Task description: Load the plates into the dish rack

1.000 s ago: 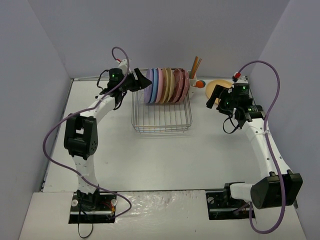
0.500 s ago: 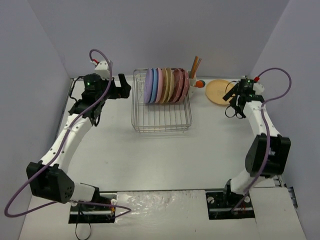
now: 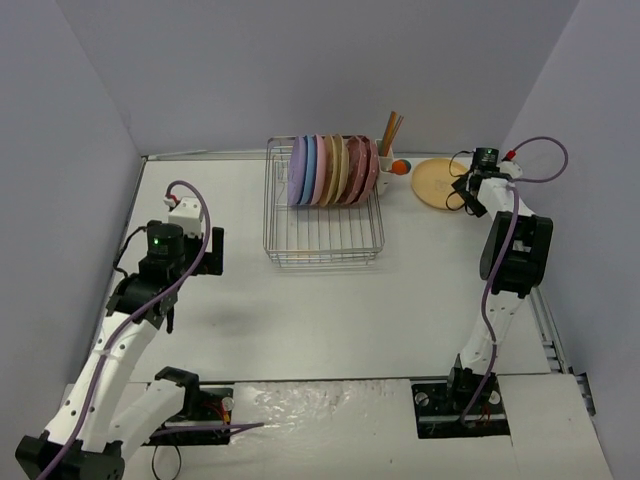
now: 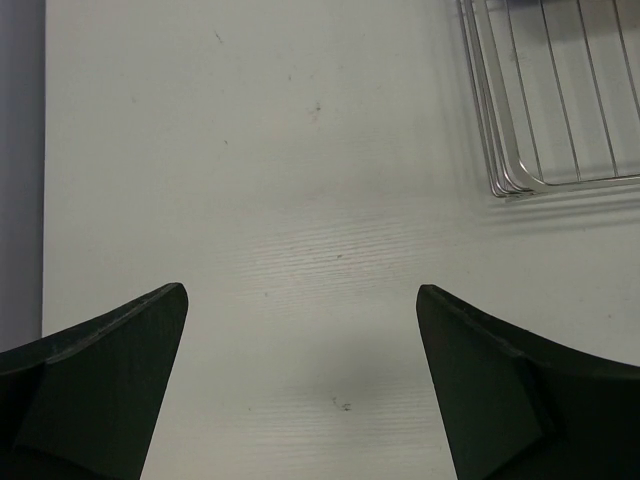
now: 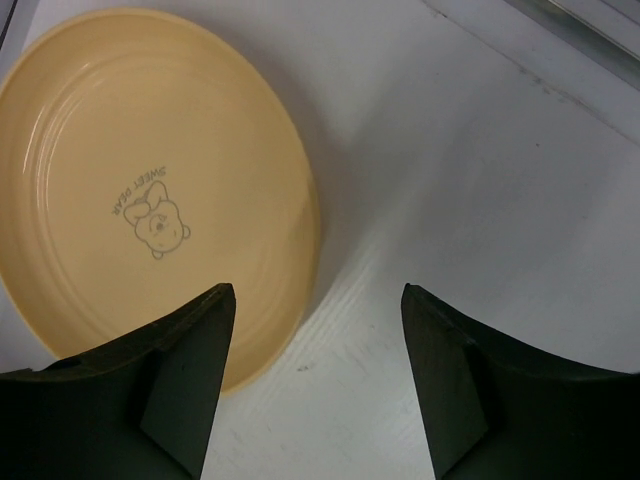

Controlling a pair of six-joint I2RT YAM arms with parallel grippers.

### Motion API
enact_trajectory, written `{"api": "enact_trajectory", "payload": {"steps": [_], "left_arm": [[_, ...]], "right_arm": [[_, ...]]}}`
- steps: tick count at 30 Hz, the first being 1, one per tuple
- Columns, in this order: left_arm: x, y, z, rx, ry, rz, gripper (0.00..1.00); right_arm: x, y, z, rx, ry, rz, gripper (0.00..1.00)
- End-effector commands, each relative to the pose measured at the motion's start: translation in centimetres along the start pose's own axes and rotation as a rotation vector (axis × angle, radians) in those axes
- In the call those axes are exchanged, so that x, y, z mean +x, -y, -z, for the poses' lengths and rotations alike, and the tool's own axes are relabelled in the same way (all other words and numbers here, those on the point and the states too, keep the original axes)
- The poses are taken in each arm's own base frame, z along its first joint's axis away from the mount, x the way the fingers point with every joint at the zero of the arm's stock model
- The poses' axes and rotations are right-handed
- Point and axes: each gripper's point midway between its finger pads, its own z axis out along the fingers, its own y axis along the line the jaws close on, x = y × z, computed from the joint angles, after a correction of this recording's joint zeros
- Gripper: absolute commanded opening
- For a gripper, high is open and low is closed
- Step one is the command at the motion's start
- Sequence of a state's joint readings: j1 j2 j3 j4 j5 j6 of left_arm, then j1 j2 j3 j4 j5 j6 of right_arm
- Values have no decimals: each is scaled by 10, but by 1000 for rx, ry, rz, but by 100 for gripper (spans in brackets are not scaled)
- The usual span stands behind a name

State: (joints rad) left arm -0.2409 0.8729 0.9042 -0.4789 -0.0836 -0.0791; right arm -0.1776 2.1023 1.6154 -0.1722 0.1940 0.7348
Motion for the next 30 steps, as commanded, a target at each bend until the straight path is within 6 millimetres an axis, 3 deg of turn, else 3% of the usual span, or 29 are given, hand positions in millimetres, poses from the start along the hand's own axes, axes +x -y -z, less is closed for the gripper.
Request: {"api": "enact_trajectory", "payload": {"steps": [1, 11, 22, 26, 30], "left_arm": [[-3, -14, 15, -59, 26, -8, 97], [4, -12, 18, -43, 4, -17, 97], [-5, -2, 17, 15, 22, -34, 97], [-5, 2, 19, 37, 21, -35, 97], [-8, 6, 21, 63, 26, -35, 97]], "right_arm": [[-32, -23, -5, -41, 88, -53, 60], [-20, -12, -31, -4, 60, -41, 39], [-14, 6, -44, 19, 35, -26, 15], [-10, 10, -49, 15, 19, -26, 13], [-13, 12, -48, 9, 26, -15, 0]]}}
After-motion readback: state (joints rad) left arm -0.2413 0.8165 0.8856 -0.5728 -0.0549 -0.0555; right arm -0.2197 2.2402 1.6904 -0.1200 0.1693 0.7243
